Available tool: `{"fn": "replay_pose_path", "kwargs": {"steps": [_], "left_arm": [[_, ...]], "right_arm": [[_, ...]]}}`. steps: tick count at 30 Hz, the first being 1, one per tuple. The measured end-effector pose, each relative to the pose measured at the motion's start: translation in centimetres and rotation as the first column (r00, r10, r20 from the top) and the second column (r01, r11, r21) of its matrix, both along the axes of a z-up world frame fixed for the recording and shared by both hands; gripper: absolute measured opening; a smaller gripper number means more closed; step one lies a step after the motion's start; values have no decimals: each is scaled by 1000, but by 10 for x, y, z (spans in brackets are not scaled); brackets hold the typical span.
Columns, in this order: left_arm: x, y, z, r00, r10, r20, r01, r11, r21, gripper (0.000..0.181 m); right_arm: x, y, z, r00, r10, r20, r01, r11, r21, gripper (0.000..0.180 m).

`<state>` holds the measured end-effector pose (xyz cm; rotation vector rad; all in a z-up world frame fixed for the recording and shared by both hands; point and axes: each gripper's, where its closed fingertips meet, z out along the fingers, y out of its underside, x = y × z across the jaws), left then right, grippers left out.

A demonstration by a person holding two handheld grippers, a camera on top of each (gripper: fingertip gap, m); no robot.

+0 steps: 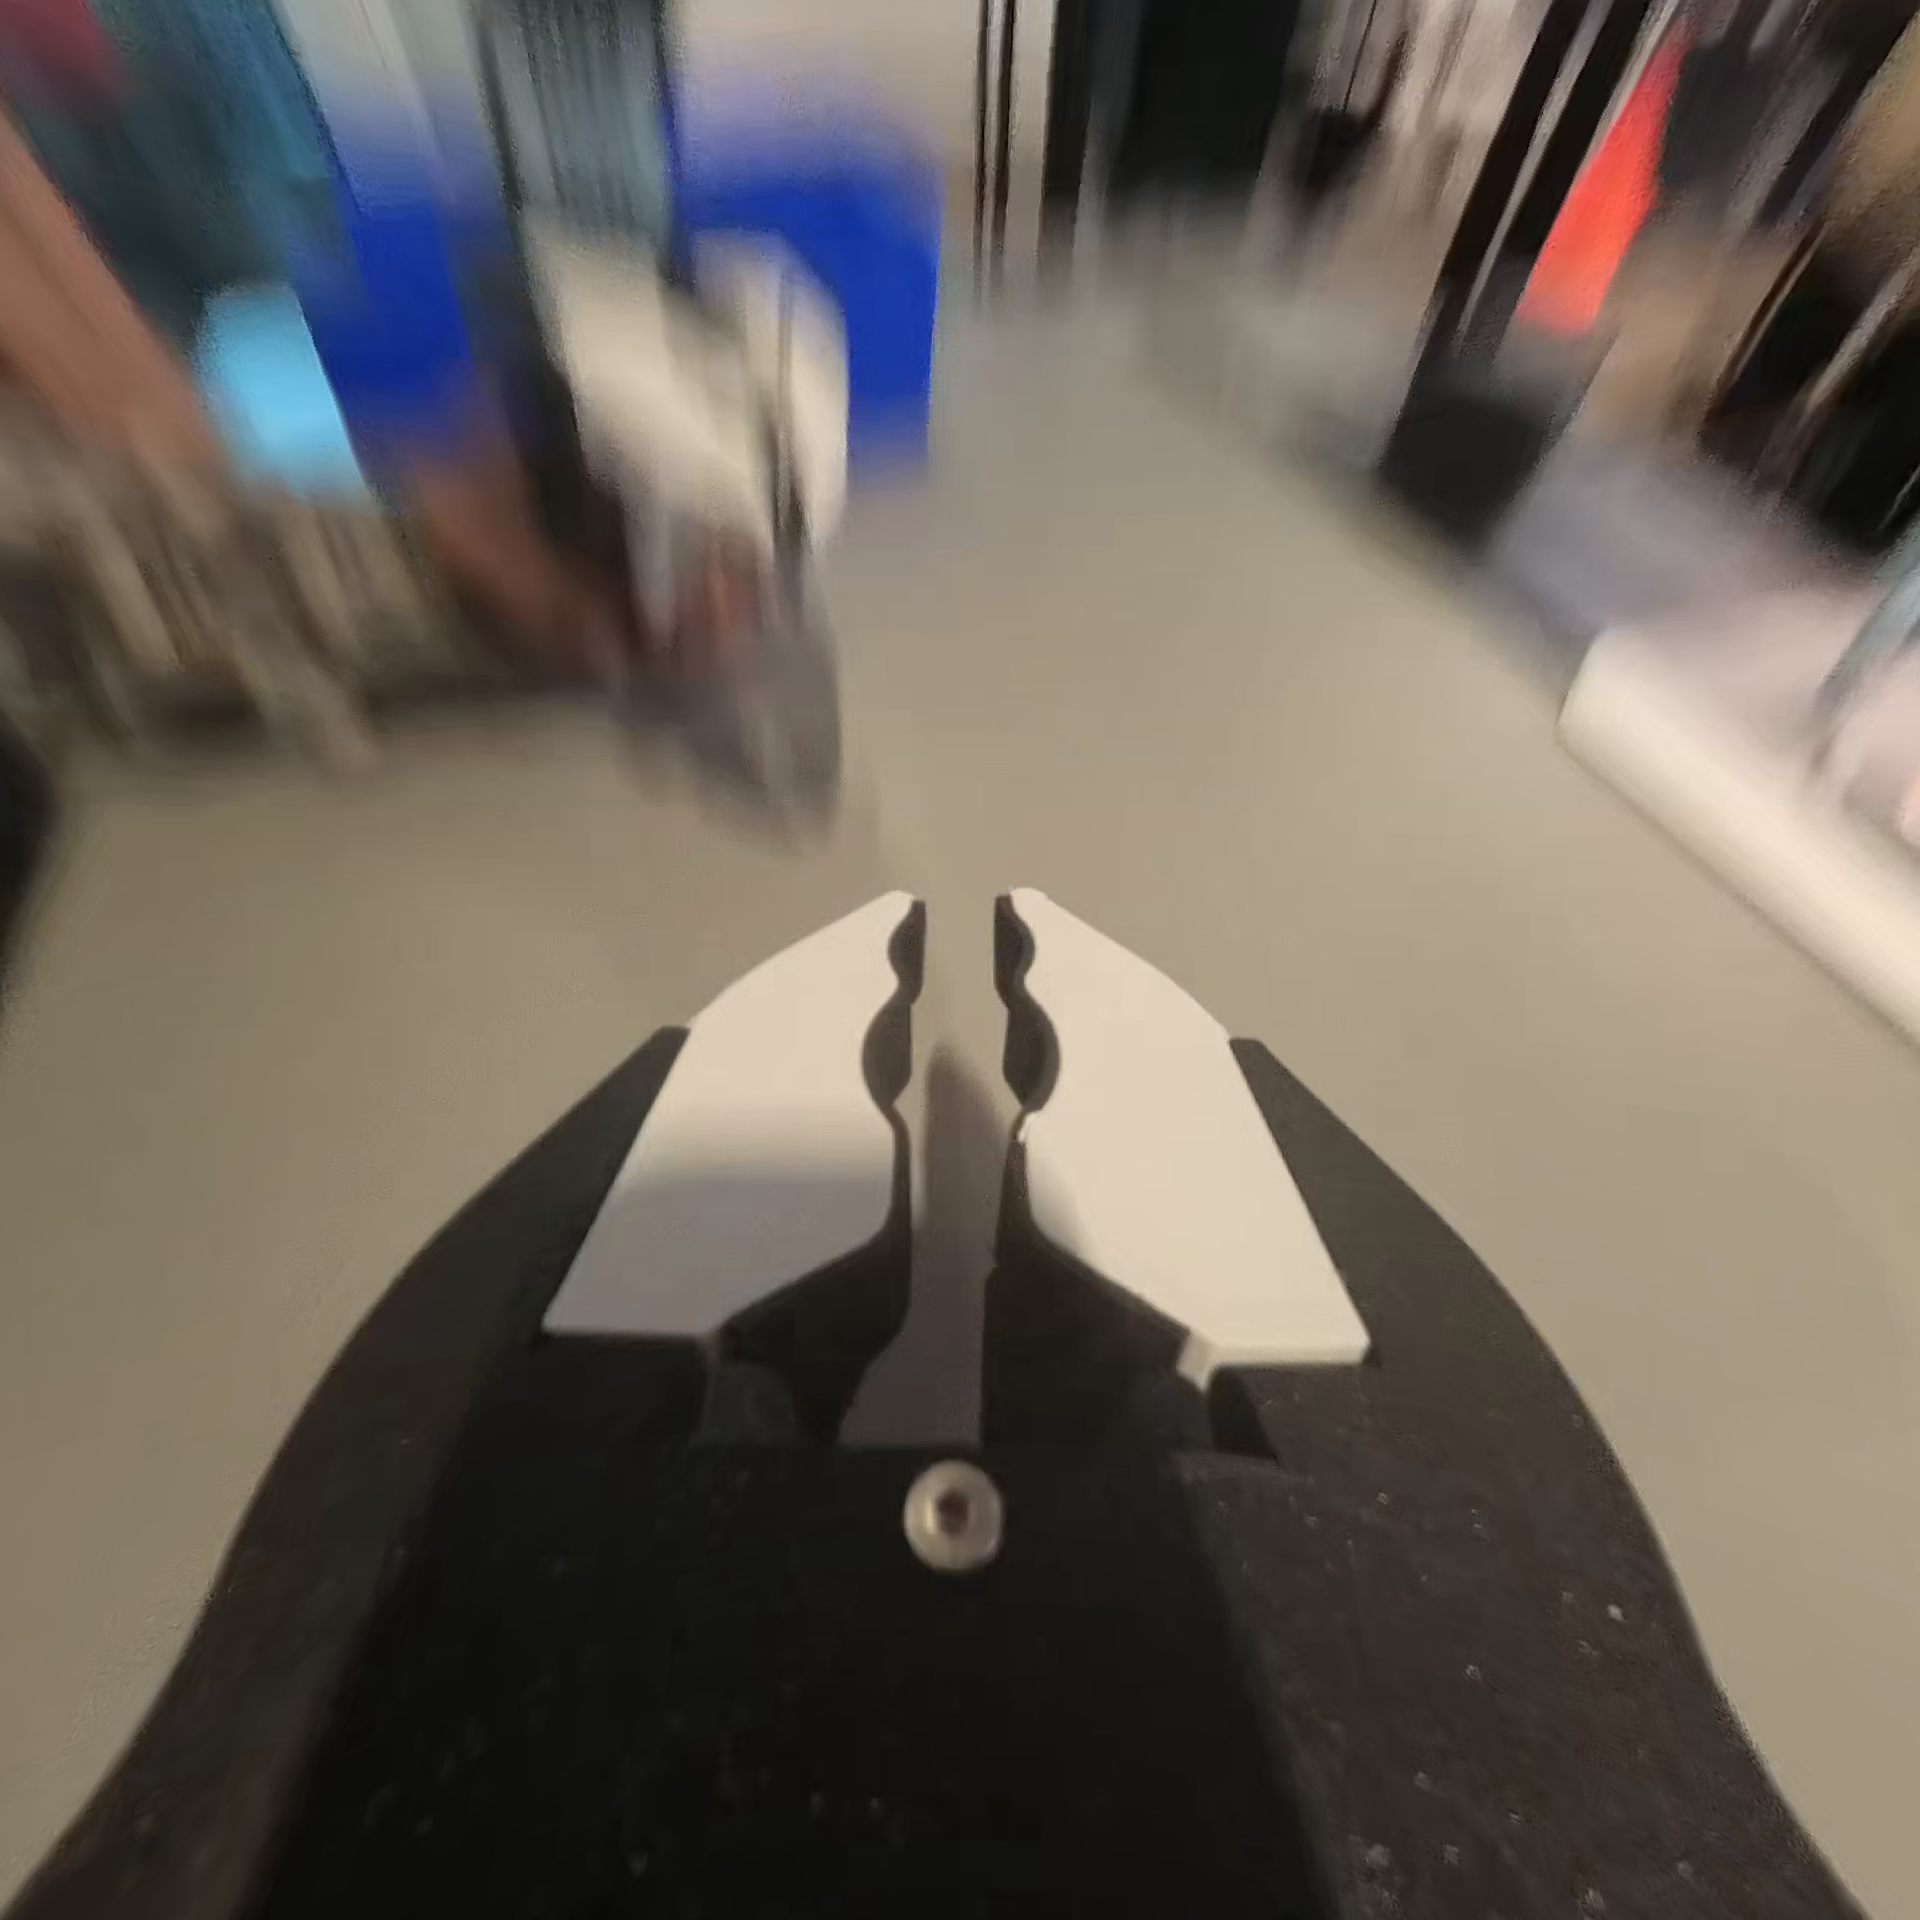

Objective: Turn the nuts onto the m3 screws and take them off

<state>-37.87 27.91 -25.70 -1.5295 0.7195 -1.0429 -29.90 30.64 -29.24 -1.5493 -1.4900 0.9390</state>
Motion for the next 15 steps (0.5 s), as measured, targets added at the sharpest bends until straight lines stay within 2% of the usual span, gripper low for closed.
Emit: {"fn": "replay_pose_path", "kwargs": {"steps": [4, 8, 10, 15], "left_arm": [[-8, 7, -4, 999, 42, -10, -42, 999, -4, 4], [-15, 10, -5, 997, 75, -25, -75, 997, 8, 4], [-19, 12, -6, 996, 84, -25, -84, 996, 7, 4], [-25, 15, -6, 995, 98, -17, -98, 995, -1, 4]], "right_arm": [[12, -12, -38, 936, 83, 342, -93, 996, 13, 14], [11, -23, -66, 782, 178, 598, -224, 975, 2, 16], [10, -25, -73, 705, 204, 680, -276, 961, -2, 17], [-1, -26, -80, 599, 244, 763, -349, 937, -25, 16]]}}
